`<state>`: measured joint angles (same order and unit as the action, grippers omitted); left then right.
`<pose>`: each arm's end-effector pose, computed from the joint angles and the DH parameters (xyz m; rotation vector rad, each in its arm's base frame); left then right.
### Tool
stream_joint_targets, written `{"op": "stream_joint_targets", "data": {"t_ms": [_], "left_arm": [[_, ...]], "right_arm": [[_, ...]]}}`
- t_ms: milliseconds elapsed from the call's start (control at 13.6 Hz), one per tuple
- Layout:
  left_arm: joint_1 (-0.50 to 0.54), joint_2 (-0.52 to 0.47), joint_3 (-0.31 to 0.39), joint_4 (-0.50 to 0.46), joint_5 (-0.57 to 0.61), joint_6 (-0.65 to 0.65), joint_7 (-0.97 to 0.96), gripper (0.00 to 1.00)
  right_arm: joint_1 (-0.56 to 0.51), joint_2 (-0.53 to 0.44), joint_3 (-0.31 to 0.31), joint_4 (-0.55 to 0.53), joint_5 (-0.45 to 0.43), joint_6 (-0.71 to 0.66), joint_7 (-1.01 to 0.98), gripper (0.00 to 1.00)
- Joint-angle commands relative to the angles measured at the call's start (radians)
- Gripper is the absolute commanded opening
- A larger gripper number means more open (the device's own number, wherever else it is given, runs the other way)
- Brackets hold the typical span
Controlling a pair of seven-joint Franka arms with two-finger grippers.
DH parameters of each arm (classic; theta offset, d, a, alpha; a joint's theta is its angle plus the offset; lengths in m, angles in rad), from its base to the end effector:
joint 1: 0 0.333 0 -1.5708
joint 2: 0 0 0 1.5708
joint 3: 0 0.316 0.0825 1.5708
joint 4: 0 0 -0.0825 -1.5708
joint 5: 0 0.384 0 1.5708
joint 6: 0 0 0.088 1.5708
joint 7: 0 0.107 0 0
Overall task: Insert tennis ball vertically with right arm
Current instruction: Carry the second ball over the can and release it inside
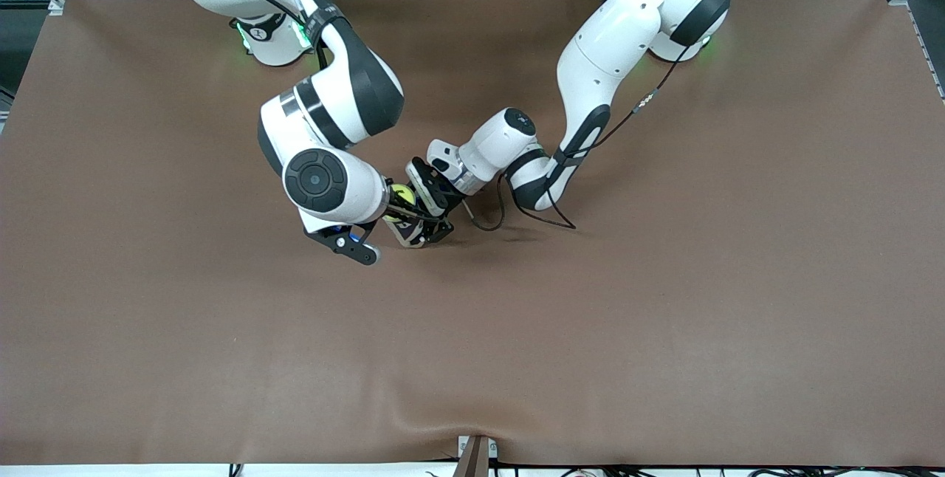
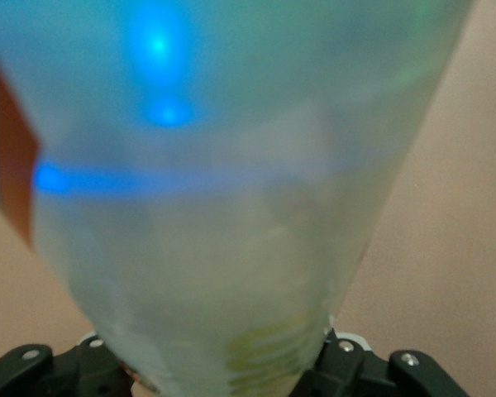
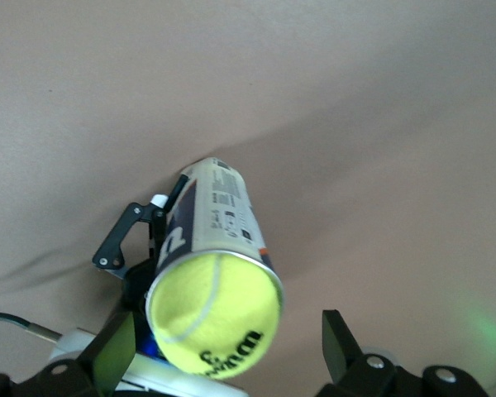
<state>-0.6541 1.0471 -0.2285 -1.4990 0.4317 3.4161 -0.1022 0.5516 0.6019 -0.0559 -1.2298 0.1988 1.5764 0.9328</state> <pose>0.4670 -0.5680 0.1617 2.1408 -1.2347 1.0254 0.5993 0.3583 0.4035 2.9852 -0.6957 -0.4631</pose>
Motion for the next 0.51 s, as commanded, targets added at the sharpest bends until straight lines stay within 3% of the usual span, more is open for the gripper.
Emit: {"op": "stream_joint_targets", "data": {"t_ms": [0, 441], "left_arm": [[0.007, -0.016, 0.005, -0.021, 0.004, 0.0, 0.006, 0.77], [0.007, -0.016, 0.005, -0.021, 0.005, 0.0, 0.006, 0.77]], "right_arm": [[-0.027, -0.025, -0.002, 0.009, 0.025, -0.062, -0.037, 1.0], [-0.015, -0.013, 0.001, 0.0, 0.018, -0.07, -0.051, 1.0]]}}
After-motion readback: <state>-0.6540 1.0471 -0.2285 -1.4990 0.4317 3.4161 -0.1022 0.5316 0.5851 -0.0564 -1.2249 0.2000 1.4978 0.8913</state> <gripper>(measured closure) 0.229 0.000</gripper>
